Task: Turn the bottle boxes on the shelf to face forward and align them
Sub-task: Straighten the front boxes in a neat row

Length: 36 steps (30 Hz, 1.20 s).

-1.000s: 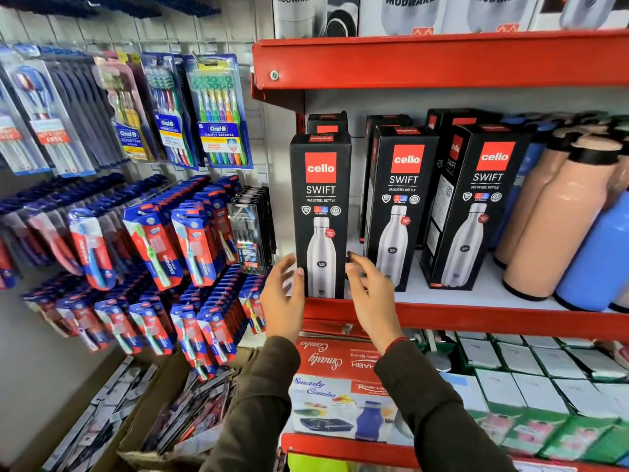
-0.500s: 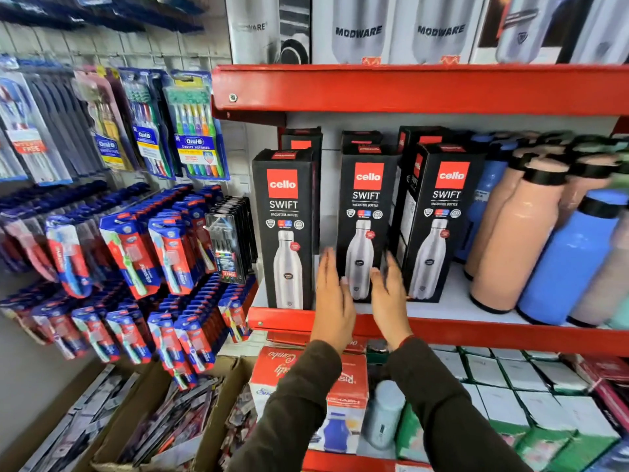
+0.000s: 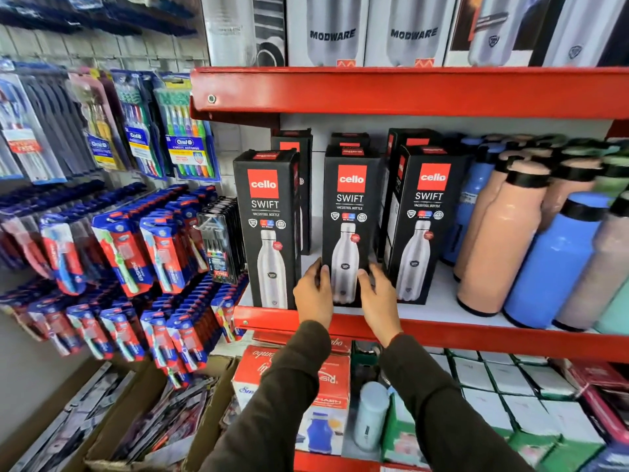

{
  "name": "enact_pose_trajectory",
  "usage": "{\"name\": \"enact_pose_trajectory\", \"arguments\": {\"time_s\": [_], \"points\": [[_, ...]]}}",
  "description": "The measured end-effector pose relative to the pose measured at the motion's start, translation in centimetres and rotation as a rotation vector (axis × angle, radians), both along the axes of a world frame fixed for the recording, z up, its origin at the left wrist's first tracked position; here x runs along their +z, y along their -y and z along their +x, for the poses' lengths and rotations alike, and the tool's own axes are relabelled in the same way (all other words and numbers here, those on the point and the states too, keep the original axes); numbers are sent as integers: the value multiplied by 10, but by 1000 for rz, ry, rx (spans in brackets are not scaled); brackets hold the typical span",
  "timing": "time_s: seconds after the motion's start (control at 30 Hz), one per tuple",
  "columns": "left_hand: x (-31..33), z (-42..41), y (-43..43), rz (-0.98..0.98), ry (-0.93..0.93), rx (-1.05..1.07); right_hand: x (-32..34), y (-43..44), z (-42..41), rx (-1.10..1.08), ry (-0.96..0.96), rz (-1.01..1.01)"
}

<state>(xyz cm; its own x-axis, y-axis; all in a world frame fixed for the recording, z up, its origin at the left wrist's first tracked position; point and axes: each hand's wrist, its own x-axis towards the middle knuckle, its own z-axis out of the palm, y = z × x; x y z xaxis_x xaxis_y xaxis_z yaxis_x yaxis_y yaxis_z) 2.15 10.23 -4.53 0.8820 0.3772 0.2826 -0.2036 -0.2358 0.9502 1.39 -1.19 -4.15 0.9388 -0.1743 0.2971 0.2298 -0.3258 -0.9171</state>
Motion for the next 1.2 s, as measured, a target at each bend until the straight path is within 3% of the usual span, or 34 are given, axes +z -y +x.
{"name": "enact_pose_trajectory", "arguments": {"time_s": [0.67,0.77,0.9,1.07,1.2], "points": [[2,-52,-5,-34,12,-50,-6,13,-36,55,65,-68],[-4,-59,5,-121,97,22,-6,21,-40,36,74,-37],[-16,-71,33,-4,274,136,-7,40,-45,-98,215,-2],[-12,-76,78,129,388,-23,-3,71,-38,-285,348,29],[-1,-58,114,134,268,-195,-1,94,-23,-266,286,22]]}}
